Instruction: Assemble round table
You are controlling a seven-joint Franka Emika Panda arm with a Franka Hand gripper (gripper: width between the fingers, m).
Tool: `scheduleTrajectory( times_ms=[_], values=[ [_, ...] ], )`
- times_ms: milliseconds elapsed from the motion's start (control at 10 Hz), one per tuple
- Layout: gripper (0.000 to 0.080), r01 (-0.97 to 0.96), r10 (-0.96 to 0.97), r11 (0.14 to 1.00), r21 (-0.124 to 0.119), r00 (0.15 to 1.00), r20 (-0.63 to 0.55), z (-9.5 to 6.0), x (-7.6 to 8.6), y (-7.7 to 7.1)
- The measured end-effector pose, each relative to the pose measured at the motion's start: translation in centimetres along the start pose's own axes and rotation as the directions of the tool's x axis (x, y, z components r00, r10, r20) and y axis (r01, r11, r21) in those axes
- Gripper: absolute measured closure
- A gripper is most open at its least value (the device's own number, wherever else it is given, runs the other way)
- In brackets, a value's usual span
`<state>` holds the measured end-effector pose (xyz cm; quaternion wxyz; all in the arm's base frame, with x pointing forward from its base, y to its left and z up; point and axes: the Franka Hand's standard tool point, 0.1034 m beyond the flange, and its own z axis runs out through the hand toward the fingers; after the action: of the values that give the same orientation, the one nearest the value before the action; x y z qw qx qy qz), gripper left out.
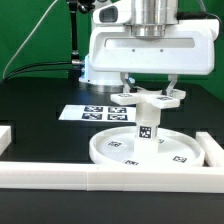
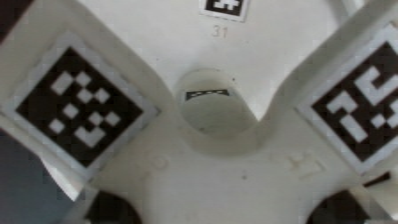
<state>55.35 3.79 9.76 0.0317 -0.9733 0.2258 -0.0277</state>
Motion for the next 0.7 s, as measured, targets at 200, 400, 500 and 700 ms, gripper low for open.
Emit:
scheduleTrajectory(
  times_ms=[200,400,500,700],
  values=[
    [0.0356,-0.221,0.221,0.975,0.011,0.975,-0.014,0.01,0.11,-0.07],
    [0.0356,-0.291,0.291,0.957,0.012,0.957,-0.014,-0.07,0.2,-0.04],
    [0.0356,-0.362,0.362,0.932,0.016,0.932,-0.01,-0.08,0.22,-0.03],
    [0.0356,-0.471,0.471,0.882,0.022,0.882,-0.006,-0.12,0.28,-0.03]
  ],
)
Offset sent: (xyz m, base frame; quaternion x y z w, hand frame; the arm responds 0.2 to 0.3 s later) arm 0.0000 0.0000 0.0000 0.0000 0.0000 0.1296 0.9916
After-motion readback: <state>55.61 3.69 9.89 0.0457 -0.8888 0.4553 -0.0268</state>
